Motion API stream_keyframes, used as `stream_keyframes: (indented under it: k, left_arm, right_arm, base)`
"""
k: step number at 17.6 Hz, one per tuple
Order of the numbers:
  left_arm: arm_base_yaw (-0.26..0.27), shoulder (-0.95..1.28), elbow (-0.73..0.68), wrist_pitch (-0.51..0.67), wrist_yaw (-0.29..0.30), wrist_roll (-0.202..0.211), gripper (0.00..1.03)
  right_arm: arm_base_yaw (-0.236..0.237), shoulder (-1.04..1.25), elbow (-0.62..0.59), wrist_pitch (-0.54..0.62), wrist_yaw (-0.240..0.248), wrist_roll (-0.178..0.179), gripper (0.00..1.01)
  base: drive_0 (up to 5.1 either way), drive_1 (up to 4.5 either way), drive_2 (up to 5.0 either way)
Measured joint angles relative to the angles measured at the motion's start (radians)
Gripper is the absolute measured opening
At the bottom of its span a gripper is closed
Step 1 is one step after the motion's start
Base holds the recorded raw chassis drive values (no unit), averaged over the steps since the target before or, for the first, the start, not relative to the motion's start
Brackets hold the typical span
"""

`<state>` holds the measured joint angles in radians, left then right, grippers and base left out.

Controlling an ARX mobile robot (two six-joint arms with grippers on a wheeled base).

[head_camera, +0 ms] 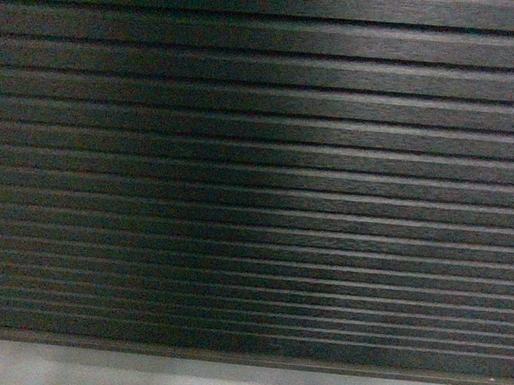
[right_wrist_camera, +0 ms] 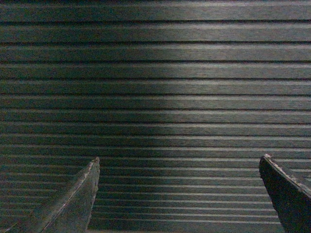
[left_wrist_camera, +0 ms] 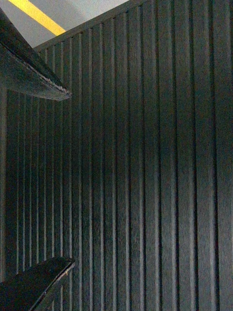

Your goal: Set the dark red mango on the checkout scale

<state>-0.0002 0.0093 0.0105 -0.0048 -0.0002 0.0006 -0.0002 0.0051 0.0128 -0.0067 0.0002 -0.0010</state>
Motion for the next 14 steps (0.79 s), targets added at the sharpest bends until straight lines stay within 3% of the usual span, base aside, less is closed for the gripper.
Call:
stream_keyframes:
  k: [14]
  left_arm:
    - [0.000, 0.000, 0.000, 0.002, 0.000, 0.000, 0.98]
  right_arm:
    - [0.000, 0.000, 0.000, 0.002, 0.001, 0.001, 0.98]
  base:
    - [0.0, 0.00, 0.0]
